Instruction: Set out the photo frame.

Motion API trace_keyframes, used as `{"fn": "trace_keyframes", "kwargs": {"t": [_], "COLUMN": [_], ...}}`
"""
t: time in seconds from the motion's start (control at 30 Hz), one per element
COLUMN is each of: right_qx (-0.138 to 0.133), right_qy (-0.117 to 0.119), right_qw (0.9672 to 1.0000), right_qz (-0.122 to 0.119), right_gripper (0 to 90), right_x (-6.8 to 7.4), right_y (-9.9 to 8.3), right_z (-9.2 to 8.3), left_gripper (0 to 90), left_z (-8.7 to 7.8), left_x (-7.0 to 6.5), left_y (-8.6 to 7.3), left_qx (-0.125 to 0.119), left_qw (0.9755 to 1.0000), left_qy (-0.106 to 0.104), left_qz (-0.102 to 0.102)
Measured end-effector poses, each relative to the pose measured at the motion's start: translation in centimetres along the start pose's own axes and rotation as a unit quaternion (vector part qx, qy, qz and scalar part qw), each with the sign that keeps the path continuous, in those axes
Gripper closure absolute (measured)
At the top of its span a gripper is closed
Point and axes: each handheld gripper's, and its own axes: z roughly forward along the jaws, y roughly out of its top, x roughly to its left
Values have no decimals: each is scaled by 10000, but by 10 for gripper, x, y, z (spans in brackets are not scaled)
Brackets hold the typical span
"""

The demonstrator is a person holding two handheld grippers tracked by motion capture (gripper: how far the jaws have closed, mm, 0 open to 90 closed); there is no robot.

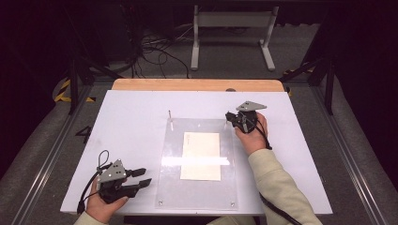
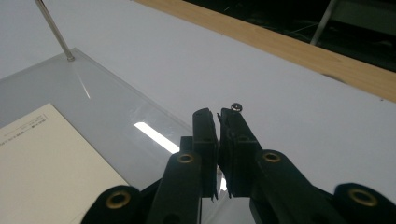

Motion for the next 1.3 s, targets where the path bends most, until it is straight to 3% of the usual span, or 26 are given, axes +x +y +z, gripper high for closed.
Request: {"fn": "trace_keyframes", "kwargs": {"t": [0.3,0.37,0.47,0.57,0.67,0.83,0.93,1.13,1.2,1.3], "right_qx": [-73,-197,-224,-205,-30,28,-202,-504,-546,-522], "right_qy": [-389,-324,-315,-207,-197,-176,42,195,208,254], "right_qw": [9991,9989,9991,9996,9998,9997,9994,9978,9975,9967], "right_qz": [127,282,169,46,33,137,288,388,387,570], "right_gripper": [761,709,666,709,844,853,854,855,855,856], "right_x": [4,-1,-5,-4,-4,-3,-12,-18,-19,-22], "right_y": [1,0,-1,0,1,3,-4,-12,-13,-13], "right_z": [-10,-10,-4,5,12,14,14,18,19,21], "left_gripper": [547,547,545,542,537,537,537,537,537,537], "left_z": [-2,-1,0,1,1,0,1,1,1,2], "left_x": [0,1,1,2,4,4,3,3,4,4], "left_y": [0,-1,0,0,0,0,0,1,1,2], "left_qx": [-23,-18,-42,-46,-54,-93,-99,-111,-98,-111], "left_qw": [10000,10000,10000,10000,10000,9999,9999,9999,9999,9999], "left_qy": [45,35,25,29,35,31,23,54,55,95], "left_qz": [-2,-31,-16,-19,-71,-69,-61,-56,-44,-89]}}
